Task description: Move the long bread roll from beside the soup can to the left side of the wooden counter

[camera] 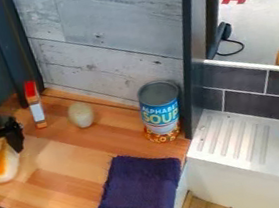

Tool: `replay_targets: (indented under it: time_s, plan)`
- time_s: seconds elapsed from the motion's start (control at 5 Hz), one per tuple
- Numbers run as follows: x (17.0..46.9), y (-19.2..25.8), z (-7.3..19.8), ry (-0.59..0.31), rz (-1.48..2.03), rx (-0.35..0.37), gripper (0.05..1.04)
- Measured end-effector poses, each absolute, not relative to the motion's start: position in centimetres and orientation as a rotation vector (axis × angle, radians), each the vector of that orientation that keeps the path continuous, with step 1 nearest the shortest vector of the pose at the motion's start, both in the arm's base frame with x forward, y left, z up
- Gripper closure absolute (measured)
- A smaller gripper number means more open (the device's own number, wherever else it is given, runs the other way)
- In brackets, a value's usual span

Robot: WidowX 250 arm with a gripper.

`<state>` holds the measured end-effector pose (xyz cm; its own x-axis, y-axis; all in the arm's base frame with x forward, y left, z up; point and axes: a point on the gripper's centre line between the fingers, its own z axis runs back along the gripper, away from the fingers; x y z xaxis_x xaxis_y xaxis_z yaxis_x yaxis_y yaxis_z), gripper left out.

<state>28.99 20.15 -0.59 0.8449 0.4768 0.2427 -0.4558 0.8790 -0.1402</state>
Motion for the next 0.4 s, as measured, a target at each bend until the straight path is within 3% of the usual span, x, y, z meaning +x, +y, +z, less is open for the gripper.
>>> replay_targets:
  time_s: [0.2, 0.4]
  plan:
    - [28.9, 19.9, 2.8, -0.323, 0.503, -0.067, 0.083]
    - [27.3, 18.5, 6.5, -0.299, 0.537, -0.094, 0.083]
